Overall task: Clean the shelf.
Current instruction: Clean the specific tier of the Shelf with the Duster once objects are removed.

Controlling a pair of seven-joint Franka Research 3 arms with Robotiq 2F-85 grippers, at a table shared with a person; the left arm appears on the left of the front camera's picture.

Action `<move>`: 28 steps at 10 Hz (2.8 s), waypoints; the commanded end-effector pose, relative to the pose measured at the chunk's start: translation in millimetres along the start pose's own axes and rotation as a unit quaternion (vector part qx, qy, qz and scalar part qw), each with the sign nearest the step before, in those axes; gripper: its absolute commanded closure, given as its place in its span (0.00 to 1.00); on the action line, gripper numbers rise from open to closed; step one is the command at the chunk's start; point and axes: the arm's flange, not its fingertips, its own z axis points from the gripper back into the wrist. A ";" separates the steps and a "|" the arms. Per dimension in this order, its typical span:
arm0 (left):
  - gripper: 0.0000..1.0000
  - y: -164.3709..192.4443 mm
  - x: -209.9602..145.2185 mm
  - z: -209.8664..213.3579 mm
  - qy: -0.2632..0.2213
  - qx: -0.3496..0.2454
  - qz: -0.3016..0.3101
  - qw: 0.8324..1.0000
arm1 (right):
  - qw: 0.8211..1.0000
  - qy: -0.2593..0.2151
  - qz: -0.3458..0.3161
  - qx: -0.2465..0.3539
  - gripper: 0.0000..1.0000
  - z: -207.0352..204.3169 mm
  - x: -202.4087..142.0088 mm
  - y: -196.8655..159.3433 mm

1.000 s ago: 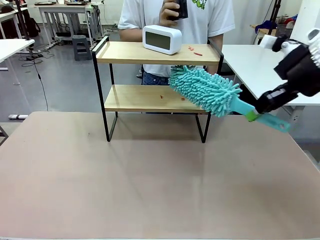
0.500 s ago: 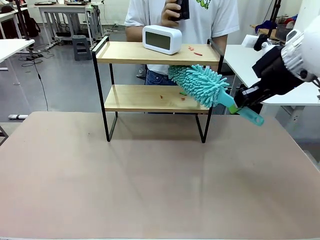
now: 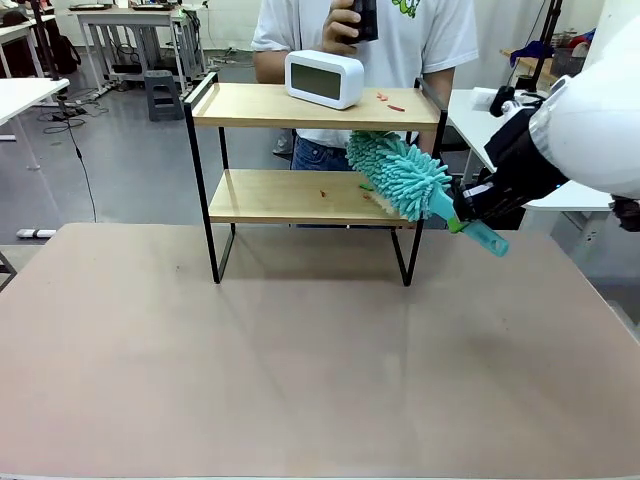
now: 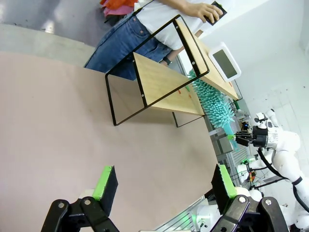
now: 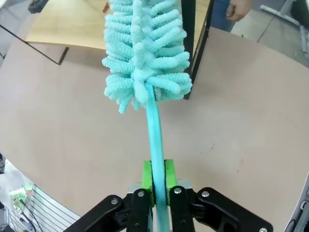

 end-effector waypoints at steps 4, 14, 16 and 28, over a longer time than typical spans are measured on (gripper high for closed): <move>0.00 -1.6 0.7 -2.8 -0.006 -0.008 -0.009 1.000 | 0.999 0.010 -0.019 -0.035 0.88 -18.8 12.2 13.1; 0.00 -1.6 0.7 -2.8 -0.006 -0.008 -0.009 1.000 | 0.936 0.173 0.229 0.201 0.88 -14.9 -0.7 30.8; 0.00 -1.6 0.7 -2.8 -0.006 -0.008 -0.009 1.000 | 0.928 0.148 0.233 0.248 0.88 -3.1 -6.5 13.7; 0.00 -1.6 0.7 -2.8 -0.006 -0.008 -0.009 1.000 | 0.935 0.001 -0.125 0.333 0.88 148.1 -244.3 -226.4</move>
